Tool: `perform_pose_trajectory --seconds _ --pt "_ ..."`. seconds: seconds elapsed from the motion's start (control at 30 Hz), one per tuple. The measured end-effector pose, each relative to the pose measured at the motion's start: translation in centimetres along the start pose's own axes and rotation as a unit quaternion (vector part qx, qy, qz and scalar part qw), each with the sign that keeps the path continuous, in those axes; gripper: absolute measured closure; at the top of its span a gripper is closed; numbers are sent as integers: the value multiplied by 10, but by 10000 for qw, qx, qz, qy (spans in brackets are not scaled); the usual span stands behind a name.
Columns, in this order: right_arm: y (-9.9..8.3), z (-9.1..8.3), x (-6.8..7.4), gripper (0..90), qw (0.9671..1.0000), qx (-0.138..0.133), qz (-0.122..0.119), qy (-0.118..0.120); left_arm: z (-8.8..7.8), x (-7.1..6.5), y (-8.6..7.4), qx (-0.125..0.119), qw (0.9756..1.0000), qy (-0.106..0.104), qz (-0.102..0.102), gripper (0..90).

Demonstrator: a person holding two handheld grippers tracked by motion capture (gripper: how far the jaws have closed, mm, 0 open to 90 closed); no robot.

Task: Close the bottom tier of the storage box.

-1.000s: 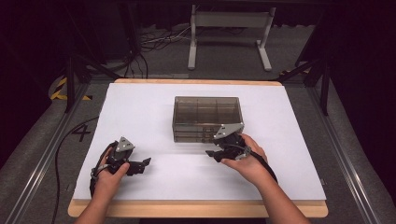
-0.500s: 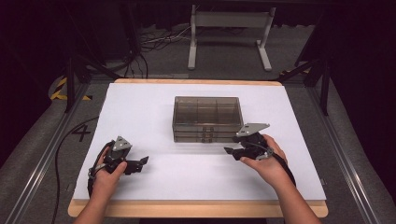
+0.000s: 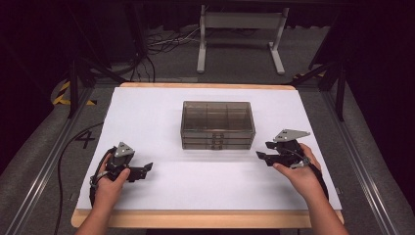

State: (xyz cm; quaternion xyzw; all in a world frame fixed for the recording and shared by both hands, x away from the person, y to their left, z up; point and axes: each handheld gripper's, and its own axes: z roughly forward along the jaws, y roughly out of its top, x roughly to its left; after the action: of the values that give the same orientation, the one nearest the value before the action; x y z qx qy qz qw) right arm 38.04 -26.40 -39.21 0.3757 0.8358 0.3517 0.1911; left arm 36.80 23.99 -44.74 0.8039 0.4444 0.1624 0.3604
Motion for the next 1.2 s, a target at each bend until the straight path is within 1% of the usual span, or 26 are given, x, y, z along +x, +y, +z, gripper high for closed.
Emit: perform_pose_trajectory --seconds 0.03,0.07,0.13,0.4,0.5,0.6,0.73,0.87,0.93,1.07,1.2 --pt "-3 -1 -3 464 10000 5 27 -37 0 0 0 -1 10000 -1 -5 161" --pt "-3 -1 -3 464 10000 5 27 -37 0 0 0 -1 10000 -1 -5 161" --pt "-10 -3 -9 465 9999 -25 114 -65 0 0 0 -4 10000 -6 -10 161" --pt "-32 -3 -28 464 9990 79 355 -259 2 3 -1 13 10000 17 -43 161" --pt "-40 -3 -33 466 9988 82 314 -363 1 3 -1 21 10000 43 -47 161" --pt "-49 -4 -38 466 9987 9 353 -364 2 4 -2 16 10000 52 -56 161" --pt "-60 -3 -40 466 9985 43 400 -371 2 5 -2 60 10000 40 -64 161" --pt "-65 -4 -41 465 9980 -99 506 -371 2 6 -2 55 9999 44 -72 161" --pt "-67 -4 -41 466 9978 -145 514 -384 2 6 -3 49 9999 45 -75 161" --pt "-73 -1 -40 466 9976 -155 569 -374 4 5 -3 53 9999 57 -76 161" --pt "-75 -1 -38 466 9977 -144 510 -424 3 5 -3 54 10000 52 -64 161"
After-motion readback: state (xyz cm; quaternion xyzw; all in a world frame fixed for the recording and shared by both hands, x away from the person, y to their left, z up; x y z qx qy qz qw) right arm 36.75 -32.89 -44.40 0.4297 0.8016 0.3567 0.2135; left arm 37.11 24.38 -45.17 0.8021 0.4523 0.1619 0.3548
